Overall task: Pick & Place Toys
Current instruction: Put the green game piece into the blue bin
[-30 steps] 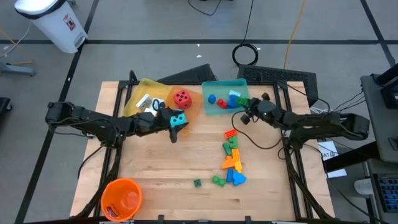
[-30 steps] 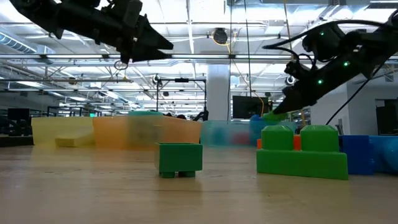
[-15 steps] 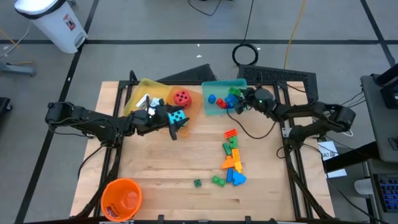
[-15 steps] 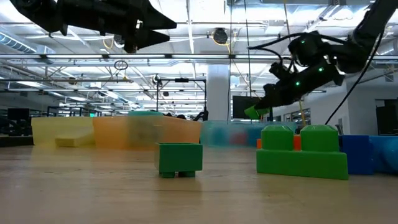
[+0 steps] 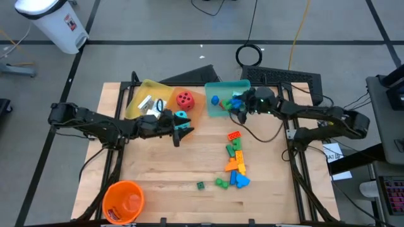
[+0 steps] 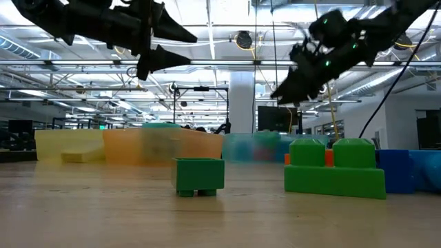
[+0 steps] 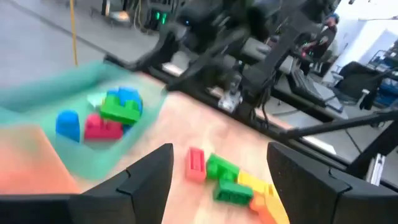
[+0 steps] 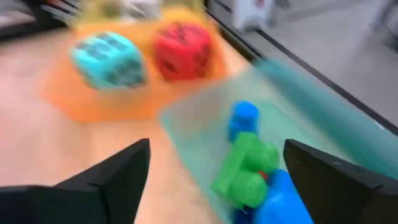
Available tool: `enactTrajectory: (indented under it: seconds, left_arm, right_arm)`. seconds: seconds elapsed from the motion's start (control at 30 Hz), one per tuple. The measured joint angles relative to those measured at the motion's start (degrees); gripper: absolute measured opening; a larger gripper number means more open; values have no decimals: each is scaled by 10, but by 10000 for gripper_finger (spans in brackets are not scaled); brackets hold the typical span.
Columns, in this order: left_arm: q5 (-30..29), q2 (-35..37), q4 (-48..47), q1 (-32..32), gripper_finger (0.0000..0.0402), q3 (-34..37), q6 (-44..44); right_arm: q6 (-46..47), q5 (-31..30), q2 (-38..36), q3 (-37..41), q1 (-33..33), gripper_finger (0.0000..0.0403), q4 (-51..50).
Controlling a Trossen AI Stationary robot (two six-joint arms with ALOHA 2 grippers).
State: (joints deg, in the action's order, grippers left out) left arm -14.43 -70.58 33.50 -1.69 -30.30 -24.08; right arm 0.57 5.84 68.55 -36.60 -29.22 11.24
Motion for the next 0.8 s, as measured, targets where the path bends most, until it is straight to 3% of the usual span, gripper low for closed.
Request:
enactTrajectory:
  seconds: [0.13, 0.2, 0.33, 0.43, 0.57, 0.8]
  left_arm:
    - [7, -36, 18, -19, 262, 0, -5]
    - [41, -62, 48, -37, 265, 0, -7]
    - [83, -130, 45, -112, 268, -32, 8]
    - [64, -187, -43, -172, 268, -102, 29]
    - [49, -266, -238, -228, 269, -236, 54]
    - [29, -399, -478, -262, 269, -421, 27]
  right_arm:
    - [25, 3, -53, 2, 58, 353, -10]
    - [39, 3, -74, 12, 91, 351, -10]
    - [47, 3, -108, 37, 145, 339, -9]
    - [47, 2, -124, 49, 172, 332, -9]
    - [47, 0, -138, 54, 193, 326, -8]
    - [49, 0, -140, 55, 212, 324, -2]
